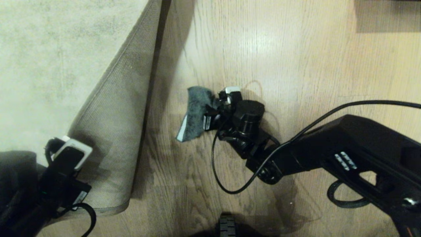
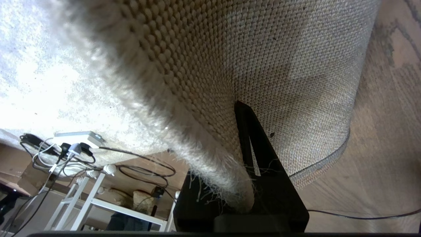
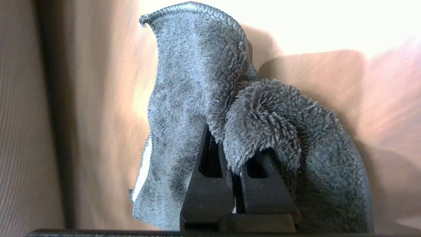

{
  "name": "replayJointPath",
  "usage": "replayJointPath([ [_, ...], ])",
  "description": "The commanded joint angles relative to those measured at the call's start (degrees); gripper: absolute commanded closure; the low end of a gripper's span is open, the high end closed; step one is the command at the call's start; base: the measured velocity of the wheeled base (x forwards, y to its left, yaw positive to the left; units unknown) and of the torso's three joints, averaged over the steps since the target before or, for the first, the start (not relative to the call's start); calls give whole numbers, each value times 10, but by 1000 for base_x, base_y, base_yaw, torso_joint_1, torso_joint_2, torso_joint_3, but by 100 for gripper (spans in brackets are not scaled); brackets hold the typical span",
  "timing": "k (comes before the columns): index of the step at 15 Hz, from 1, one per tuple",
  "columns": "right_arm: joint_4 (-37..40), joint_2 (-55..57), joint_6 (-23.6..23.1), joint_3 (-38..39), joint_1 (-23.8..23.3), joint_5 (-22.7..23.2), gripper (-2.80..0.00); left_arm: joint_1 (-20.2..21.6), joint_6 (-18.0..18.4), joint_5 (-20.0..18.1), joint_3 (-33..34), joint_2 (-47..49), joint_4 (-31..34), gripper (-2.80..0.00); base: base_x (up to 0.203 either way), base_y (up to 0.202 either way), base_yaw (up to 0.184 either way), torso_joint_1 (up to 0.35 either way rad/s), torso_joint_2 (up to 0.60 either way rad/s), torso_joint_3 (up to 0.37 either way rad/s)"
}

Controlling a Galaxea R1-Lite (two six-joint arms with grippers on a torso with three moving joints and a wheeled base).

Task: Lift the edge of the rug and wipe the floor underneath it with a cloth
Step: Wipe the floor under the carpet with a rag

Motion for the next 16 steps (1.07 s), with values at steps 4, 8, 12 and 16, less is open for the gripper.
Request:
replayJointPath([
  [4, 66, -123, 3, 88, 38, 7, 0, 0, 2, 2, 1, -4, -1, 0, 0, 0, 0, 0, 0, 0],
  [8, 46, -133, 18, 222, 102, 7, 0, 0, 2, 2, 1, -4, -1, 0, 0, 0, 0, 0, 0, 0],
  [12, 45, -76, 28, 282, 153, 7, 0, 0, -2, 2, 15, -5, -2, 0, 0, 0, 0, 0, 0, 0],
  [16, 17, 23, 41, 228, 155, 6, 0, -1, -8, 2, 22, -5, -1, 0, 0, 0, 0, 0, 0, 0],
])
